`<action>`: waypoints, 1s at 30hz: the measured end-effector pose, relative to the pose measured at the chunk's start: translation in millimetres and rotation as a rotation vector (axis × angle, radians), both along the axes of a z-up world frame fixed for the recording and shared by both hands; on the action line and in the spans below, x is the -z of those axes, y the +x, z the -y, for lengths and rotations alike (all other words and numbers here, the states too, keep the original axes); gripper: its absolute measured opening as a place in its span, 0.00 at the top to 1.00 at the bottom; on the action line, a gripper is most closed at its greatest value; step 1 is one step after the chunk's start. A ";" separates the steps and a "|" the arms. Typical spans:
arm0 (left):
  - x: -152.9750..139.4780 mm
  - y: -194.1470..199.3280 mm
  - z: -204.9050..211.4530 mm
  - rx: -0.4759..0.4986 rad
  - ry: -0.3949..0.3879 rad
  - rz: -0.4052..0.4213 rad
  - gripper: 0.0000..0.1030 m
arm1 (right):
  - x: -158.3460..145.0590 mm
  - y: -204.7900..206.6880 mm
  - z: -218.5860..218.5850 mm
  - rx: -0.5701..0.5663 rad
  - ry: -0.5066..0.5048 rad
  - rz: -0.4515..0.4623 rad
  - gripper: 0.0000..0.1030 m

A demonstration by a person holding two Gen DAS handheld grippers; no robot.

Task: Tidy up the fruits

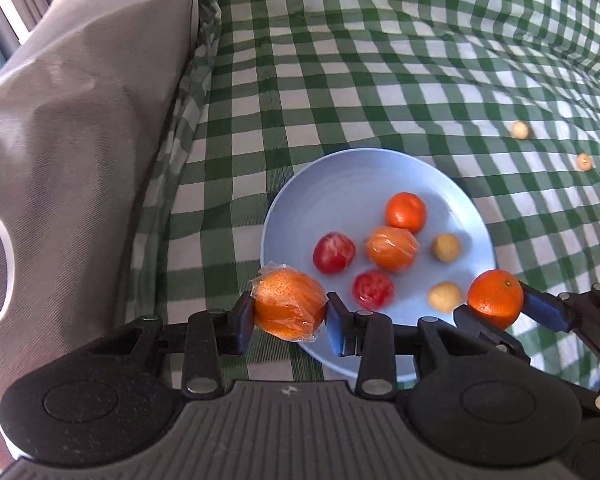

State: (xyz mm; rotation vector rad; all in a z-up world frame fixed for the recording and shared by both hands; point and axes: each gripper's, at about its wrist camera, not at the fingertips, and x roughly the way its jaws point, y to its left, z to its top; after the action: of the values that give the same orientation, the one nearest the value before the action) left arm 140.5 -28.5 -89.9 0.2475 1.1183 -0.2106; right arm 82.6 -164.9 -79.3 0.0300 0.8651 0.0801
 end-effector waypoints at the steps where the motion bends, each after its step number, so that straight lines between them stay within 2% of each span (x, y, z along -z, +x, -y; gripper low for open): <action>1: 4.1 4.2 0.7 -0.001 0.004 -0.007 0.60 | 2.6 4.5 1.1 -0.001 -0.002 -0.007 0.63; 6: 14.3 17.0 5.8 0.008 0.013 0.001 0.57 | 15.4 27.4 0.1 -0.008 -0.004 -0.044 0.63; 7: 11.5 16.8 6.1 0.021 -0.003 0.016 0.44 | 16.6 31.1 0.6 -0.017 0.001 -0.054 0.62; 8: 6.9 16.1 6.1 0.029 -0.021 0.032 0.15 | 17.1 34.7 1.1 -0.019 0.009 -0.064 0.61; 9: 1.0 13.2 5.9 0.028 -0.036 0.056 0.03 | 16.4 37.6 1.5 -0.016 0.016 -0.066 0.52; 10: -5.8 8.2 5.5 0.020 -0.050 0.096 0.00 | 14.6 39.4 2.3 -0.014 0.015 -0.066 0.40; 11: -12.7 1.9 5.5 0.017 -0.059 0.132 0.00 | 11.5 39.6 2.1 -0.015 0.011 -0.063 0.36; 13: -22.1 -7.6 6.0 0.054 -0.057 0.134 0.00 | 3.6 35.2 3.0 -0.014 0.002 -0.047 0.20; 16: -32.1 -29.1 1.7 0.066 -0.015 0.145 0.00 | -10.8 19.2 3.9 -0.010 -0.025 -0.034 0.10; 19: -40.1 -54.6 -9.7 0.047 0.018 0.141 0.00 | -25.4 -8.0 8.4 -0.006 -0.024 -0.032 0.06; 25: -51.8 -98.5 -37.8 -0.023 0.040 0.123 0.00 | -42.8 -62.9 5.4 0.019 0.001 -0.037 0.04; 30: -57.7 -122.6 -43.3 -0.034 0.052 0.145 0.00 | -58.5 -91.7 -4.1 0.014 -0.020 0.025 0.03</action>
State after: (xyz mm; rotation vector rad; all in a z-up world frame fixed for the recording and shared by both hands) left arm 17.9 14.8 -32.2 0.2854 0.9839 -0.1308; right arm -9.1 -160.8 -20.8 0.0157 0.8410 0.0588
